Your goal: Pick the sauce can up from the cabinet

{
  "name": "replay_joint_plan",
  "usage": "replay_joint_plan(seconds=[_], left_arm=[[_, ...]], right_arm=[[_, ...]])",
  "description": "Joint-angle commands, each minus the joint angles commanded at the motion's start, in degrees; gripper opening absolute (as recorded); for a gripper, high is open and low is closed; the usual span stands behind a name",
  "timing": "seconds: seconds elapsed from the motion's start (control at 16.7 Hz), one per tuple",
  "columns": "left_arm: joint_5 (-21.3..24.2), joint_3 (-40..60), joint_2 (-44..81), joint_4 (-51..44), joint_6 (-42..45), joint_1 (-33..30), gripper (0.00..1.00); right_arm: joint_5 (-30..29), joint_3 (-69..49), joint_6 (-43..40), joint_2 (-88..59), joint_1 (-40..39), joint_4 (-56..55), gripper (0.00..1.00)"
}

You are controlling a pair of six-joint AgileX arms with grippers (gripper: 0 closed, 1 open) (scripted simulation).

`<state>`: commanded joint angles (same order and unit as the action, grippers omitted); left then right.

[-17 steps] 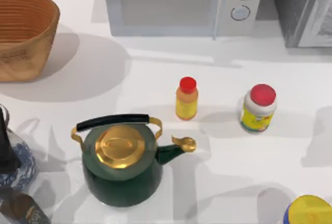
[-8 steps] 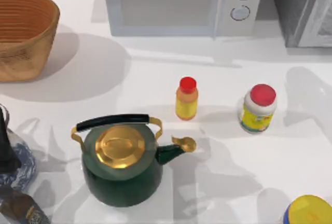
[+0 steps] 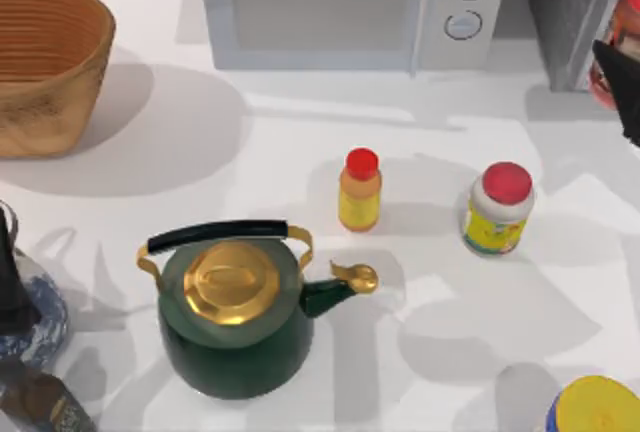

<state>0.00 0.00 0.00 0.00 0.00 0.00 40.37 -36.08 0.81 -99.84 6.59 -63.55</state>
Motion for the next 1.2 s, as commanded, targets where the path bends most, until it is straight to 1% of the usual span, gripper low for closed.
replay_joint_plan(seconds=[0.24, 0.48, 0.9, 1.2], left_arm=[[0.0, 0.0, 0.0, 0.0, 0.0, 0.0, 1.00], [0.0, 0.0, 0.0, 0.0, 0.0, 0.0, 1.00], [0.0, 0.0, 0.0, 0.0, 0.0, 0.0, 1.00], [0.0, 0.0, 0.0, 0.0, 0.0, 0.0, 1.00]], right_arm=[[6.6, -6.1, 0.0, -17.1, 1.1, -10.6, 0.00], [9.9, -9.4, -0.1, -25.0, 1.6, -16.1, 0.00], [9.5, -10.2, 0.0, -26.1, 0.8, -16.3, 0.00], [5.1, -17.2, -0.1, -32.3, -3.1, -15.3, 0.00]])
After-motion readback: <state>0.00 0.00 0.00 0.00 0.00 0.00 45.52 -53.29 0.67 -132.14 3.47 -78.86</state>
